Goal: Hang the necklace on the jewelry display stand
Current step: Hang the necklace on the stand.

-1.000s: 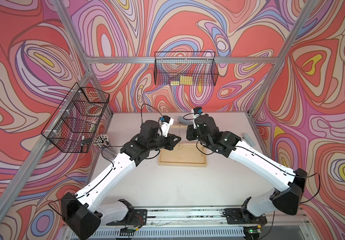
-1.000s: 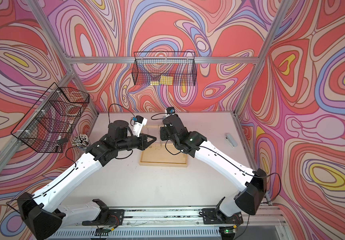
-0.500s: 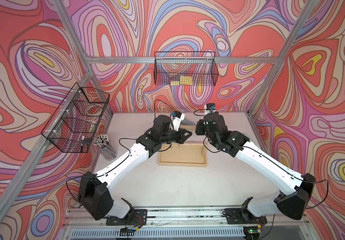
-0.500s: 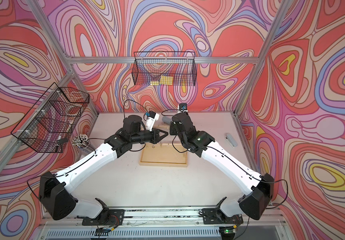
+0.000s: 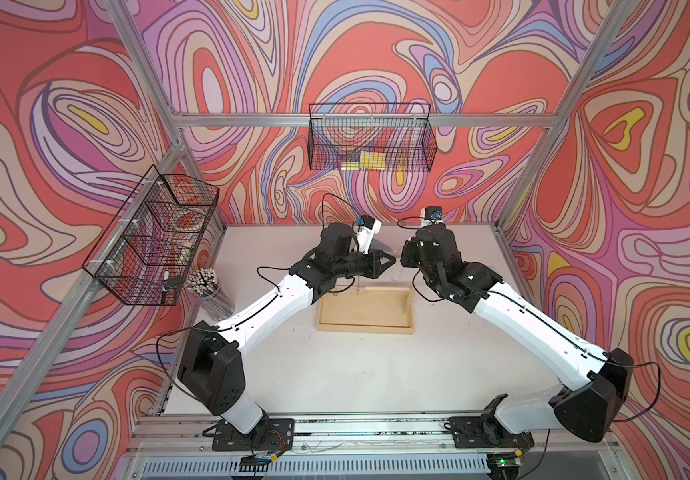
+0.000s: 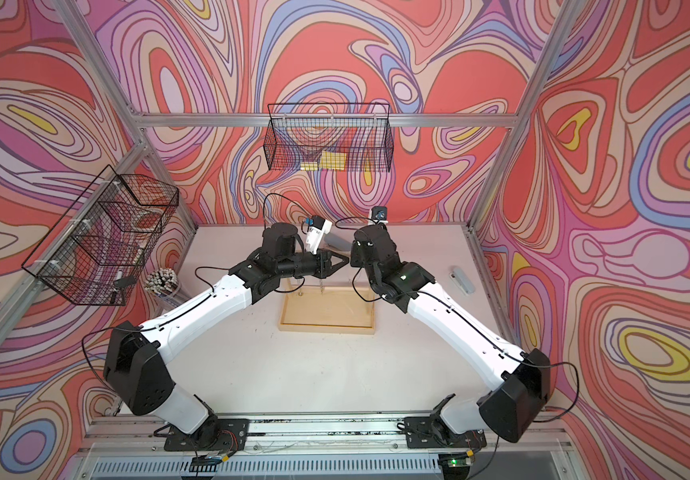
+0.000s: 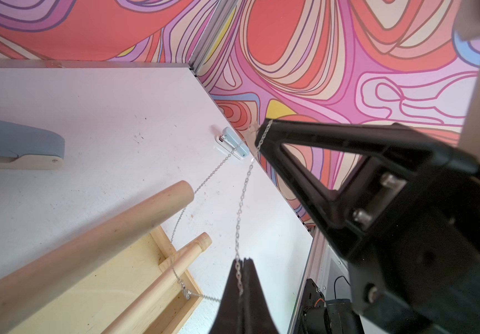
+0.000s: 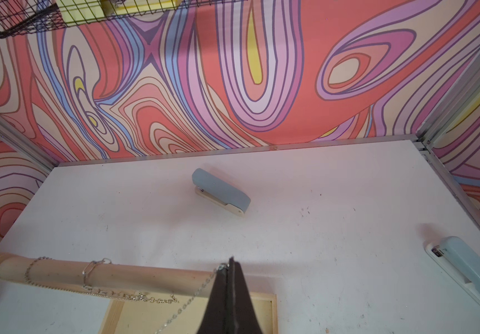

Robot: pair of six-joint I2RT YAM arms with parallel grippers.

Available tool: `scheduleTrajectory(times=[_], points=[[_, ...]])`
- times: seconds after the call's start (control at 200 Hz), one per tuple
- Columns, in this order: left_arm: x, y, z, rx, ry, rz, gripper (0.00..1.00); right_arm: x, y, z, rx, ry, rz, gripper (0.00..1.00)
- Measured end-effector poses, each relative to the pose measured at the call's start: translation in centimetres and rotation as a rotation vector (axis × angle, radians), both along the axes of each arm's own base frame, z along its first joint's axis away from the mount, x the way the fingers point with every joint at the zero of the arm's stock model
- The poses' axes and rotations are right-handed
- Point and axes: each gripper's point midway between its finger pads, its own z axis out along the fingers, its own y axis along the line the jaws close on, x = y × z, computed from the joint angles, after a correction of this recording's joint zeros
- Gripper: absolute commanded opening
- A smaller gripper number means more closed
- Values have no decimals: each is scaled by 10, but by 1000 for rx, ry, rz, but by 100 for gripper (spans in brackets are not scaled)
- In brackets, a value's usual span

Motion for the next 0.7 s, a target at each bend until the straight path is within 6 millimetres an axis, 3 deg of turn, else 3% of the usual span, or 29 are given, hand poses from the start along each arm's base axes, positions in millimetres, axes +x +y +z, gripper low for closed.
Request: scheduleTrajectory(times=[0.225, 0.701], points=[[4, -3, -1, -1, 0, -2, 0, 5, -1, 0, 9, -4, 2, 0], [4, 5, -3, 13, -15, 39, 0, 25, 33, -24, -22, 46, 122, 0]])
